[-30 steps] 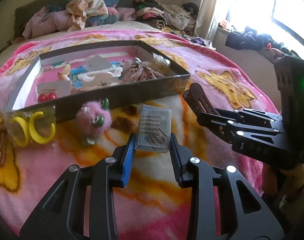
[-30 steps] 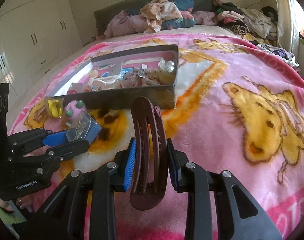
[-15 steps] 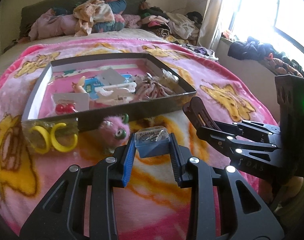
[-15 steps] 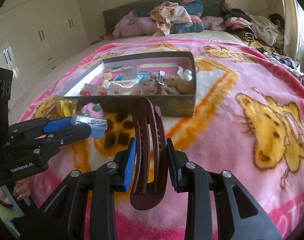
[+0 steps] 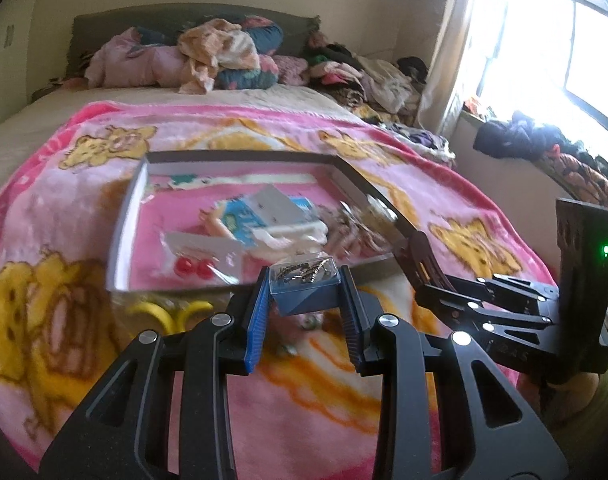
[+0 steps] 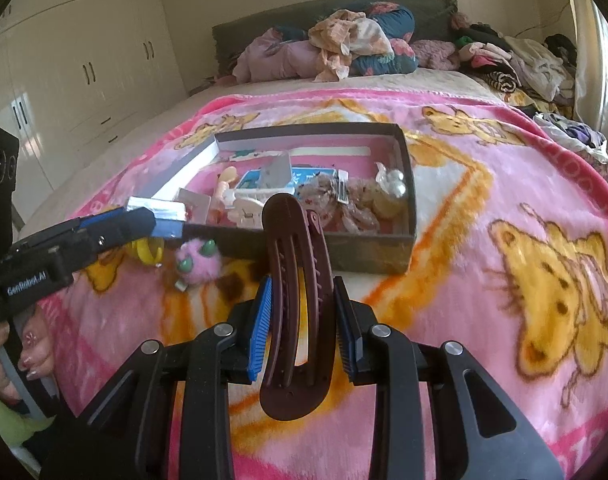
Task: Organize jewelry
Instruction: 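Carry the brown claw clip and clear earring box over the box with both tools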
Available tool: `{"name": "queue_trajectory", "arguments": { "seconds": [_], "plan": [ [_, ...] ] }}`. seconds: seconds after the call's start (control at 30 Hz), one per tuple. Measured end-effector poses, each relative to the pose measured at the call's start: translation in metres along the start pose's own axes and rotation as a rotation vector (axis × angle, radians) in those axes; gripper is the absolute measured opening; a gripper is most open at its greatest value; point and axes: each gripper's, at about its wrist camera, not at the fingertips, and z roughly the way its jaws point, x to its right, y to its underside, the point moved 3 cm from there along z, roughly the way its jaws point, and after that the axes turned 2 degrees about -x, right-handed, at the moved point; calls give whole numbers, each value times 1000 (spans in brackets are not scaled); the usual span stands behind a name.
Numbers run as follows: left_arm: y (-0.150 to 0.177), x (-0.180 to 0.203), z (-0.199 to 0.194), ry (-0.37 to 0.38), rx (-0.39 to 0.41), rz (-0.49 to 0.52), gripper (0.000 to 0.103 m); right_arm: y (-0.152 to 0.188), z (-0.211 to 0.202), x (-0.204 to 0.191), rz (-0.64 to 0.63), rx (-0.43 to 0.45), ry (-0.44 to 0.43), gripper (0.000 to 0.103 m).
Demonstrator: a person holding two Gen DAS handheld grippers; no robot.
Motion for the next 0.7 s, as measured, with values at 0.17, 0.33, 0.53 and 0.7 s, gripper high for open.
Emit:
{"name": "queue_trajectory", "arguments": {
  "seconds": [0.17, 0.33, 0.53, 0.7],
  "plan": [
    [-13, -13, -1, -24, 23, -13, 25, -13, 5, -2, -11, 5, 1, 28],
    [-29, -28, 2, -57, 44, -12, 25, -31, 13, -2, -15, 15, 1, 28],
    [-43, -44, 9, -84, 60, -31, 25, -49, 24, -1, -15, 25, 8, 28],
    [-48, -55, 18, -98, 57, -44, 25, -61, 32, 3, -9, 26, 20, 28]
  ]
}}
